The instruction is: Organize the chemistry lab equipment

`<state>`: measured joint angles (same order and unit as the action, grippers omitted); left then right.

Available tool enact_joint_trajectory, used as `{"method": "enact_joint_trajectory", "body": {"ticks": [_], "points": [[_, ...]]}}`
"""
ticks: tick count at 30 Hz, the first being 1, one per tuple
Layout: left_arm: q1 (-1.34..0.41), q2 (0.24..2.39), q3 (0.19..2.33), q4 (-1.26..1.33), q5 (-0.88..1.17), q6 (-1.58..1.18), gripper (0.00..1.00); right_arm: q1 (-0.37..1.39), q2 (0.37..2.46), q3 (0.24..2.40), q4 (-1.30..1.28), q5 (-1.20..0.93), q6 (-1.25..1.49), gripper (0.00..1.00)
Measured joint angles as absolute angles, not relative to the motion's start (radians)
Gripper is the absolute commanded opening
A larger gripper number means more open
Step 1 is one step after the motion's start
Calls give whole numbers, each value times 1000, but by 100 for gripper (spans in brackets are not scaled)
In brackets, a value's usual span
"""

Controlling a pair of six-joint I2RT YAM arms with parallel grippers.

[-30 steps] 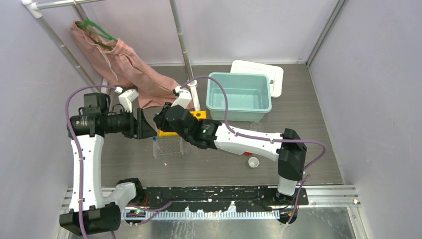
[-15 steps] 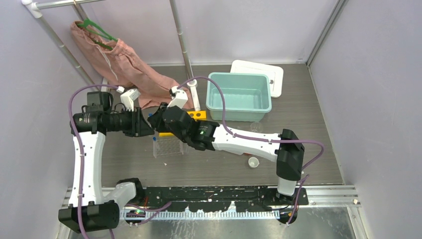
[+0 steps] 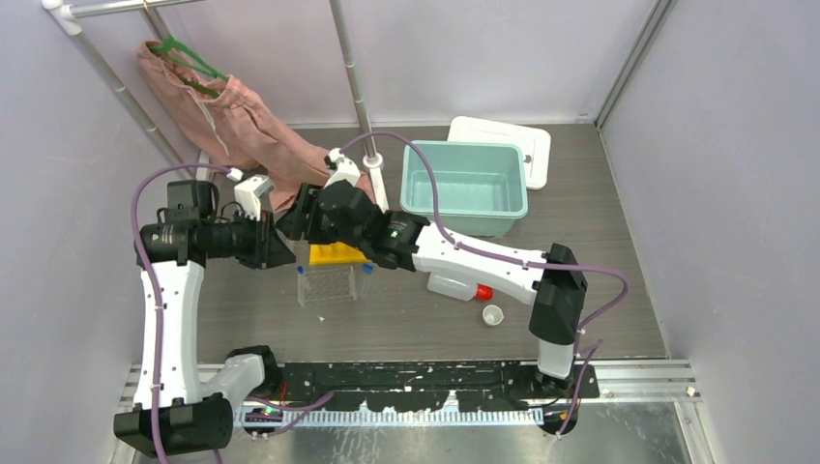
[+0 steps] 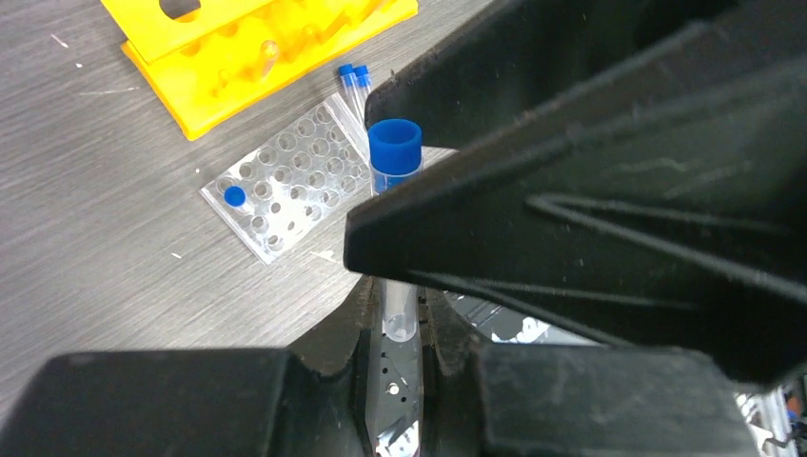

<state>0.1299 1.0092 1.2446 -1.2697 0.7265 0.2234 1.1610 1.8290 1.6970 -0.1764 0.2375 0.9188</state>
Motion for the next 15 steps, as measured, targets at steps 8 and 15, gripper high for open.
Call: {"method": "enact_joint_trajectory", "body": {"ticks": [8, 15], "points": [[130, 1002, 1245, -1277, 728, 273, 0, 1092, 1882, 1791, -267, 0, 901, 44], [130, 1002, 1245, -1278, 727, 295, 0, 1070, 1888, 1814, -318, -110, 888, 29]]}}
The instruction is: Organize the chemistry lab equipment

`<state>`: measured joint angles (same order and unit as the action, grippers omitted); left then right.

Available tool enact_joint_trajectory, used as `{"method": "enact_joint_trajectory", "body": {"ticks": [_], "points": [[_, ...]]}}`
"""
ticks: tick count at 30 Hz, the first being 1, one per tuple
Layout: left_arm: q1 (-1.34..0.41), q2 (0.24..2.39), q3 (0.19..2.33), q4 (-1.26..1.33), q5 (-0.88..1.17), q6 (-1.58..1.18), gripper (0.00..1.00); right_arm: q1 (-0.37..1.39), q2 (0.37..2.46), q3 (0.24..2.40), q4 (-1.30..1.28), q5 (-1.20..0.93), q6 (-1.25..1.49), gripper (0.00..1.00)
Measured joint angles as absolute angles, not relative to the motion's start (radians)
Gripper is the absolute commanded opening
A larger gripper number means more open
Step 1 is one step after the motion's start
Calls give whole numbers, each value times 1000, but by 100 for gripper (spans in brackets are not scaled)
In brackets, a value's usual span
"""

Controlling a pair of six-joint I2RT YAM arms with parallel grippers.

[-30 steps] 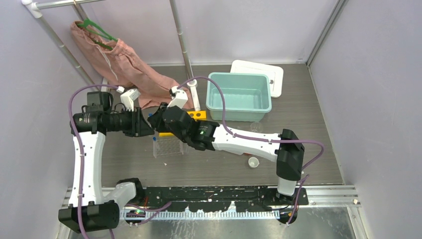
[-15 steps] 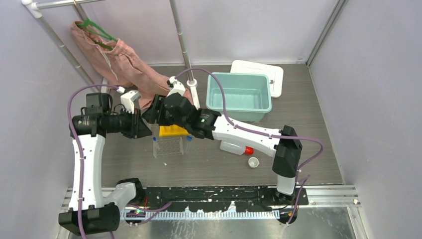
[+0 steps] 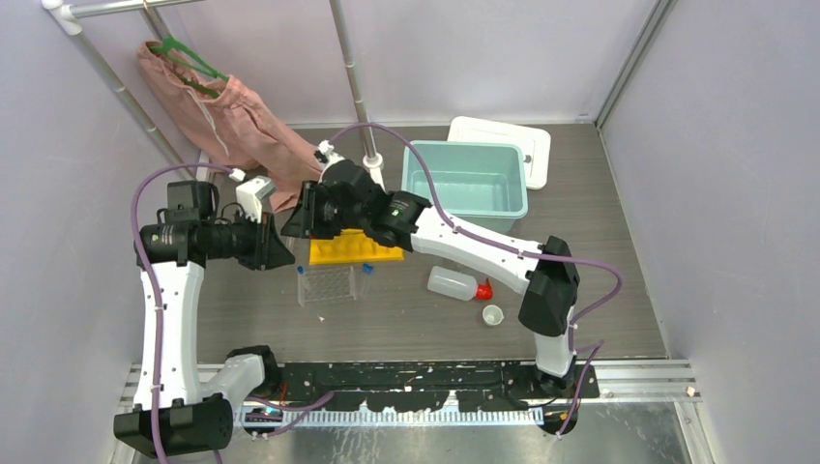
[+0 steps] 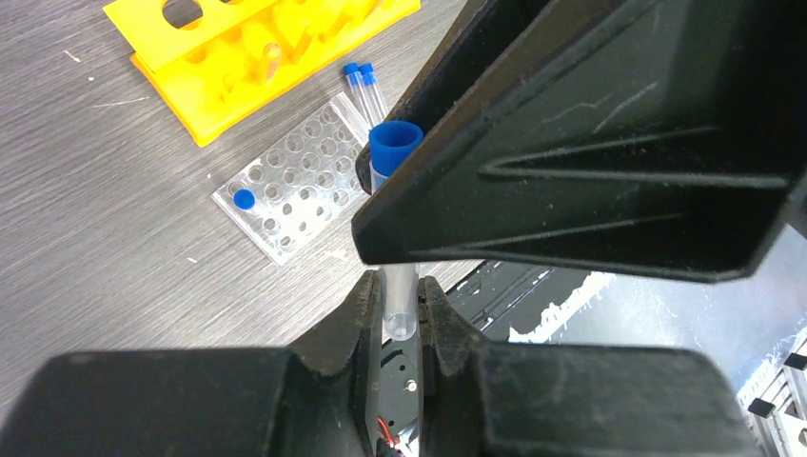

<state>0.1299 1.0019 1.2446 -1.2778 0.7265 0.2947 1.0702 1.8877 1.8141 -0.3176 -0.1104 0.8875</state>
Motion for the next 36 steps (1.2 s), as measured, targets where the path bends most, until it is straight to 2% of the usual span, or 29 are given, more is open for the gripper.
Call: {"method": "enact_joint_trajectory", "body": {"ticks": [3, 4, 5, 7, 8, 9, 13, 25, 33, 36], "points": [[130, 1002, 1245, -1284, 727, 298, 0, 1064, 1888, 1816, -330, -130, 883, 19], [129, 1002, 1245, -1285, 727, 298, 3, 1063, 1888, 1816, -335, -138, 881, 14], [128, 1002, 1245, -1284, 727, 298, 13, 1062, 1888, 1816, -337, -143, 878, 11], [126, 1002, 1245, -1284, 726, 298, 41, 1060, 1888, 1816, -339, -149, 871, 5], [126, 1002, 1245, -1285, 725, 297, 59, 1059, 1888, 1816, -339, -149, 867, 4], [126, 1004, 1245, -1287, 717, 293, 71, 1058, 1888, 1816, -340, -147, 861, 3], [126, 1018, 1247, -1301, 683, 290, 98, 1058, 1884, 1808, -354, -107, 822, 1], [126, 1063, 1315, -1295, 483, 221, 100, 1107, 1733, 1555, -336, 232, 646, 1], [126, 1139, 1316, -1291, 371, 178, 100, 1295, 1726, 1310, -44, 405, 438, 1], [126, 1139, 1316, -1292, 356, 172, 100, 1322, 1762, 1292, 46, 429, 385, 1]]}}
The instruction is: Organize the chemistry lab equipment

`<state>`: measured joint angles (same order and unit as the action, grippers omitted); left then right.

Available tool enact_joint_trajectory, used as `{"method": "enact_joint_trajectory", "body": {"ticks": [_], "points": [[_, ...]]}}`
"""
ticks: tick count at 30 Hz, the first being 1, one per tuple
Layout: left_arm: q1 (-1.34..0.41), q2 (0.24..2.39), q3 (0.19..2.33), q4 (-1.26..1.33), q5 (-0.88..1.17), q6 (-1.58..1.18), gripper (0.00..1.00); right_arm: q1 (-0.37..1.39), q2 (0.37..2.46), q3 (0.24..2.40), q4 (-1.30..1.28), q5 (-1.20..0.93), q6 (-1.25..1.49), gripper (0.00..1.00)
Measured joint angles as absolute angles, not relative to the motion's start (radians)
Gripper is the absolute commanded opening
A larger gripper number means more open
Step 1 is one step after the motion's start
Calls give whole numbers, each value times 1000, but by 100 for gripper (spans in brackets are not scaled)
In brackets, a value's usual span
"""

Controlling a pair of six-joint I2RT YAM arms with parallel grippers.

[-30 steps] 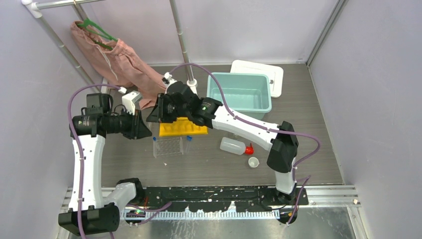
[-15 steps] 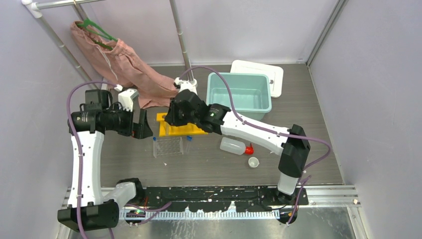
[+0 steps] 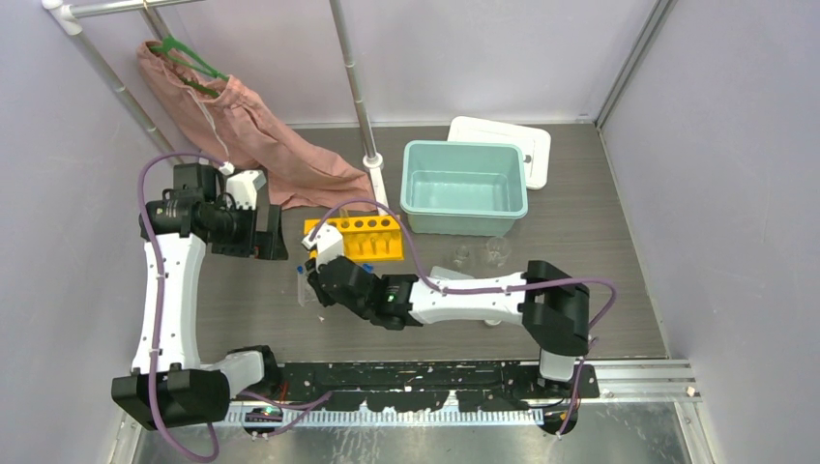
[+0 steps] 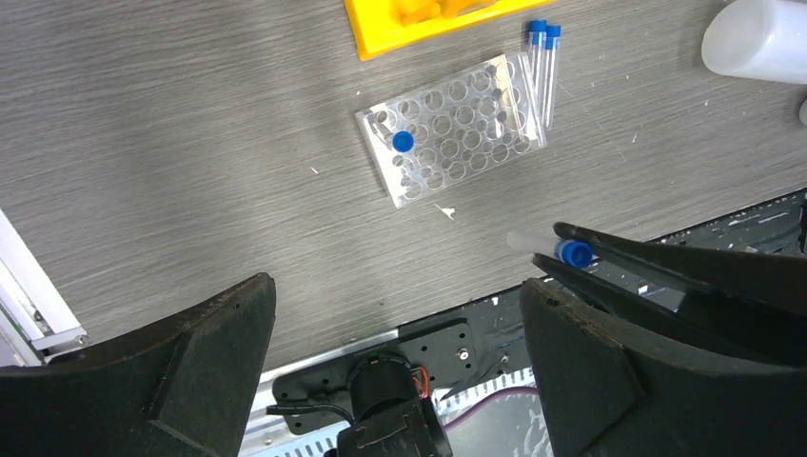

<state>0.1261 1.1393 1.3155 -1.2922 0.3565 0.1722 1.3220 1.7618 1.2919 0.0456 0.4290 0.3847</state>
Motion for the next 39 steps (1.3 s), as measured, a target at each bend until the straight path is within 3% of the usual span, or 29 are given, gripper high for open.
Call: {"method": "enact_joint_trajectory", "body": {"ticks": [15, 39], "points": [[126, 1139, 1315, -1292, 339, 173, 100, 1334, 1954, 1321, 231, 469, 289, 1], [126, 1143, 1310, -1293, 339, 203, 99, 1334, 2067, 1368, 353, 490, 256, 1]]}}
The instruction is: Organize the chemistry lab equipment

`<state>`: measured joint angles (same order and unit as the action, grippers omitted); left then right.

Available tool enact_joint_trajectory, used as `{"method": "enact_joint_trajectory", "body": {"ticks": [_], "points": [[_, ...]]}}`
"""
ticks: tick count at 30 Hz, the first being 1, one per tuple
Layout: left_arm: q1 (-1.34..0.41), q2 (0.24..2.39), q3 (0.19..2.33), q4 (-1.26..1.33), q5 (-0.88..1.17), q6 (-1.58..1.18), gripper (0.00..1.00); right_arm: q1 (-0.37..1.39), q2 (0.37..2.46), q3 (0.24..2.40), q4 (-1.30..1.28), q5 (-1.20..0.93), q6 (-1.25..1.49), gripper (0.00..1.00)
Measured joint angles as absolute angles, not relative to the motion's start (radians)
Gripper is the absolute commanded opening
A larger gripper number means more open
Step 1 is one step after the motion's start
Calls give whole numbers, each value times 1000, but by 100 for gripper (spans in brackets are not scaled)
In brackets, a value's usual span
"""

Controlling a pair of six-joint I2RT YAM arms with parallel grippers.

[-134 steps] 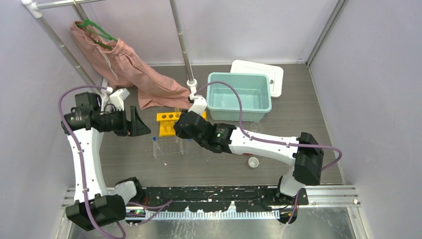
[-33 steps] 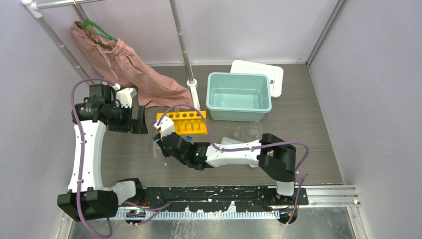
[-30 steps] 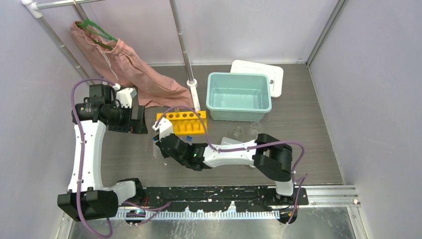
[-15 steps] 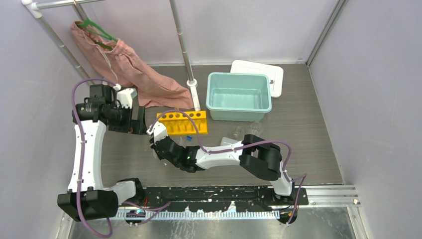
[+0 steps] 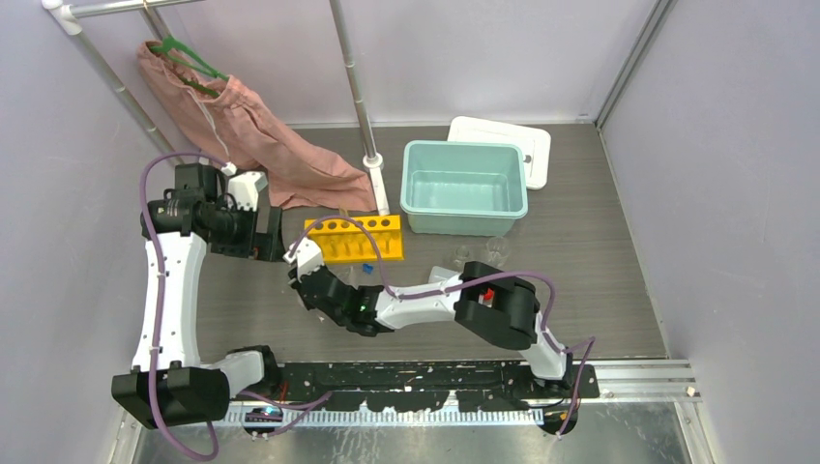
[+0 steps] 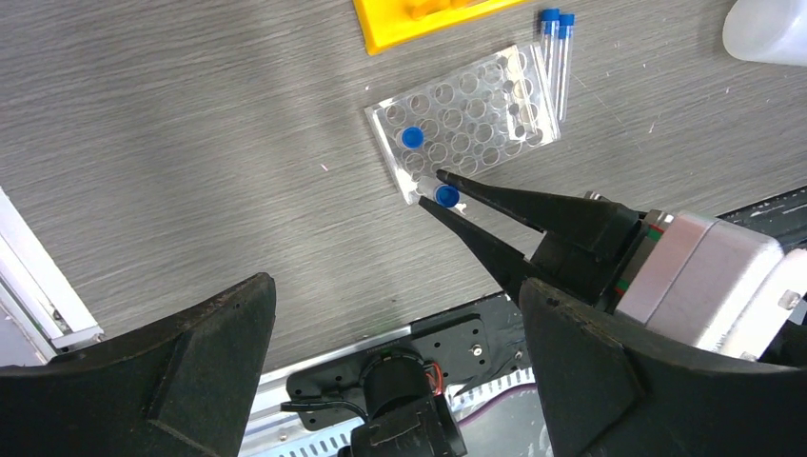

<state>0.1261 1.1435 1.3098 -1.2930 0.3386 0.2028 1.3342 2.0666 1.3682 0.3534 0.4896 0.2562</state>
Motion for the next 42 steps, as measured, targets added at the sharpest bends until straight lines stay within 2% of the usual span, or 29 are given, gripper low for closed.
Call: {"method": "enact_joint_trajectory", "body": {"ticks": [29, 42], "points": [[126, 1146, 1310, -1300, 321, 244, 99, 1335, 2090, 1343, 445, 501, 242, 2], [126, 1146, 1310, -1300, 314, 244, 99, 1369, 2129, 1312, 508, 570, 166, 2]]}}
